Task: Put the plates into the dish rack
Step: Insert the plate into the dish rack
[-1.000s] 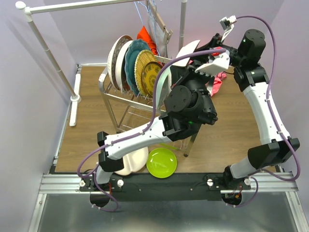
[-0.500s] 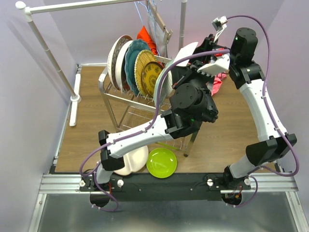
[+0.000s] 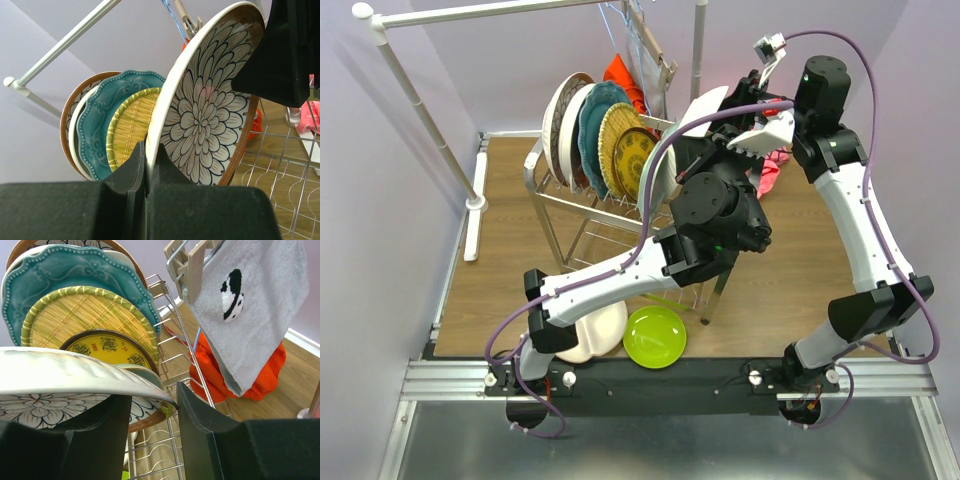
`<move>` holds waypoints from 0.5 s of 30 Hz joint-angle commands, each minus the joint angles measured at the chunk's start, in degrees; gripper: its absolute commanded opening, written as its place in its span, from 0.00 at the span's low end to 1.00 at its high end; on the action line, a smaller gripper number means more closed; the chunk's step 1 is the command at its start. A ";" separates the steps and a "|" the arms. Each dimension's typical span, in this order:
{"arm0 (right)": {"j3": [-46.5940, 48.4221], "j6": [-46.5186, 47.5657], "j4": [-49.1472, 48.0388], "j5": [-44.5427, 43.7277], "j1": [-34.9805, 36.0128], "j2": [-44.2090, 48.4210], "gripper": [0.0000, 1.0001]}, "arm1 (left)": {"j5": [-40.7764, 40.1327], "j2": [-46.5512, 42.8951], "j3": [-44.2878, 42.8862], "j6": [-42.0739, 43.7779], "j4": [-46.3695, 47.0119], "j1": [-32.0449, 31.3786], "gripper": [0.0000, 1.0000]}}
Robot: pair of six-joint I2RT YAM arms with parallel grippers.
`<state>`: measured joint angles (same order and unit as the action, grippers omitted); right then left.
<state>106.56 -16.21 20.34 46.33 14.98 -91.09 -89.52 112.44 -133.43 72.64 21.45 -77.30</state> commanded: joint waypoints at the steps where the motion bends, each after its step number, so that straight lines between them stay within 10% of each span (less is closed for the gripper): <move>1: 1.19 1.62 -1.18 -4.93 2.68 -2.78 0.49 | -0.40 -0.47 -1.13 -0.40 3.42 -1.54 0.00; 15: 1.89 2.58 -0.47 -5.46 4.27 -3.22 0.49 | -0.22 0.14 -1.93 -0.40 2.28 -3.12 0.00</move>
<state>107.31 -14.31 21.30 45.06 15.94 -91.26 -89.52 112.44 -133.49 72.86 21.74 -77.23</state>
